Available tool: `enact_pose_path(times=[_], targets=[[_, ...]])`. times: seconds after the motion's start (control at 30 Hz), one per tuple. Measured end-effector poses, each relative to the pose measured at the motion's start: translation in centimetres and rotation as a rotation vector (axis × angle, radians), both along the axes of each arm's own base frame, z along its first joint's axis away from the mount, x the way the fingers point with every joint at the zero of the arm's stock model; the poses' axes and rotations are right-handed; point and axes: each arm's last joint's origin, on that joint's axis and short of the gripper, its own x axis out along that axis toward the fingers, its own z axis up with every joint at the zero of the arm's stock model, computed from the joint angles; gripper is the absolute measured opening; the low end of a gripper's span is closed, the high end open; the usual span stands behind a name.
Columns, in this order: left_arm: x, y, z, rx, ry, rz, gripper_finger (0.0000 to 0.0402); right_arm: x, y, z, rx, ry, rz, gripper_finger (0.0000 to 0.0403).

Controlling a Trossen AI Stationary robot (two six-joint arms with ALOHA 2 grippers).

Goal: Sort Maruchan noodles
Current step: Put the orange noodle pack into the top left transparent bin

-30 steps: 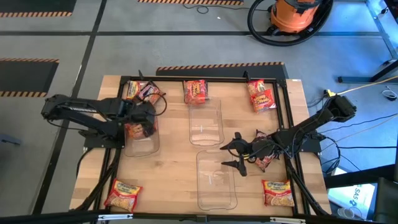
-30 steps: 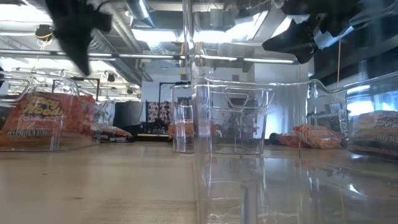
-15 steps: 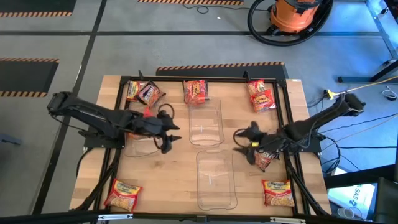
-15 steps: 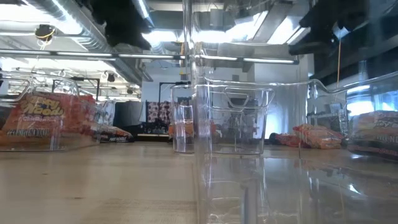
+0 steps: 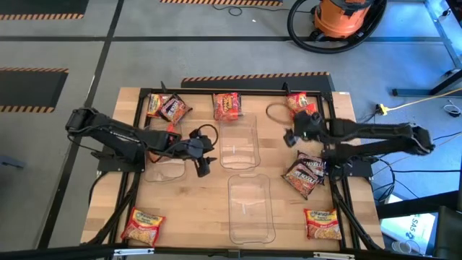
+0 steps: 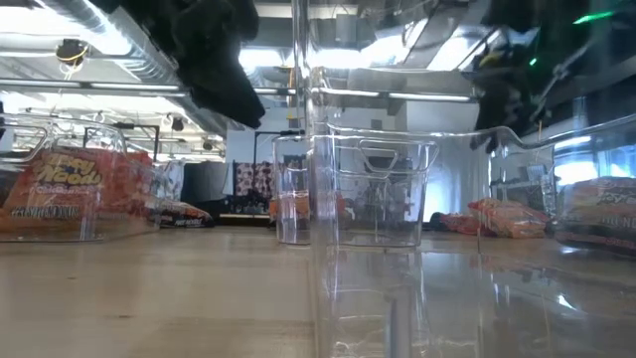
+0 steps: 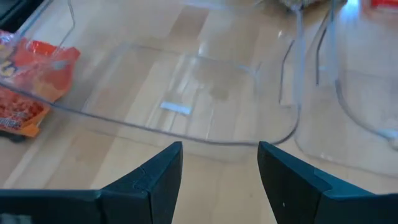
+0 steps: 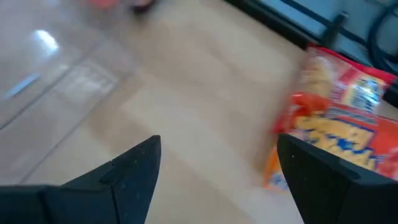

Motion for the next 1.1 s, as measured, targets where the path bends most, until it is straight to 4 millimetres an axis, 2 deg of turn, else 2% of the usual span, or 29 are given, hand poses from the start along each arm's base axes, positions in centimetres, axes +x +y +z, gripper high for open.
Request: enact_pose_path(times=[0.23,0.47,0.6,1.1], targets=[[0.3,0.2,0.0,0.031,-0.009,-0.018,0.0202,-1.4,-5.8,-1.4,0.06,0.133,-0.177,0.0298],[0.3,0.1,0.0,0.027,-0.017,-0.022,0.0202,-2.1,-9.1,-3.4,0.179,0.198,-0.237,0.0298],[0.4,-0.4,0.1,0.013,-0.037,-0.029,0.0202,-2.0,-9.6,-4.5,0.263,0.225,-0.202,0.0298],[0.6,-1.4,0.5,0.003,-0.092,-0.062,0.0202,0.5,-8.5,-6.8,0.436,0.213,-0.082,0.0298]])
